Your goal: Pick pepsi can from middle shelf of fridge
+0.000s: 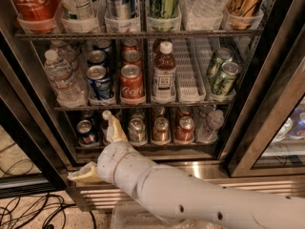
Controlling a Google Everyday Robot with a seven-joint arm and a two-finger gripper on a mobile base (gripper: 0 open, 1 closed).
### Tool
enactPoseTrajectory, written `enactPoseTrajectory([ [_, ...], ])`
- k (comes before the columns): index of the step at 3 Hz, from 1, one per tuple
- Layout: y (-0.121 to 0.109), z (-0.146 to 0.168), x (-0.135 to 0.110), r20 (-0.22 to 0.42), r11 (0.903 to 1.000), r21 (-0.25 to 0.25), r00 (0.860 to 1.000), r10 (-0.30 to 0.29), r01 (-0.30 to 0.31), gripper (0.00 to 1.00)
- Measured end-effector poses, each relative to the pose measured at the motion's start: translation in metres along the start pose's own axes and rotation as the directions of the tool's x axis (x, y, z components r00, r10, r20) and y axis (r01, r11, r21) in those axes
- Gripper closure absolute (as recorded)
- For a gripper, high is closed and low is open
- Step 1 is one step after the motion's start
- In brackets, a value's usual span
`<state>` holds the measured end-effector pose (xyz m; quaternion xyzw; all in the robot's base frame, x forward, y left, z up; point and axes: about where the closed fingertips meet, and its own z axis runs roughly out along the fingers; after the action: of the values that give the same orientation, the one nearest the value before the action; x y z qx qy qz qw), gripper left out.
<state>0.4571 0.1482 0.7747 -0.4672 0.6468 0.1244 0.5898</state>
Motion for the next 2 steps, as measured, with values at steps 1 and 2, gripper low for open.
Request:
enactPoseTrajectory([
  [1,-0.011,0.013,-0.01,0.037,0.9948,0.098,0.999,0.024,-0.028,0.0],
  [2,-0.035,0.013,-0.01,0.051,0.9696,0.224,0.995,0.089,-0.099,0.0],
])
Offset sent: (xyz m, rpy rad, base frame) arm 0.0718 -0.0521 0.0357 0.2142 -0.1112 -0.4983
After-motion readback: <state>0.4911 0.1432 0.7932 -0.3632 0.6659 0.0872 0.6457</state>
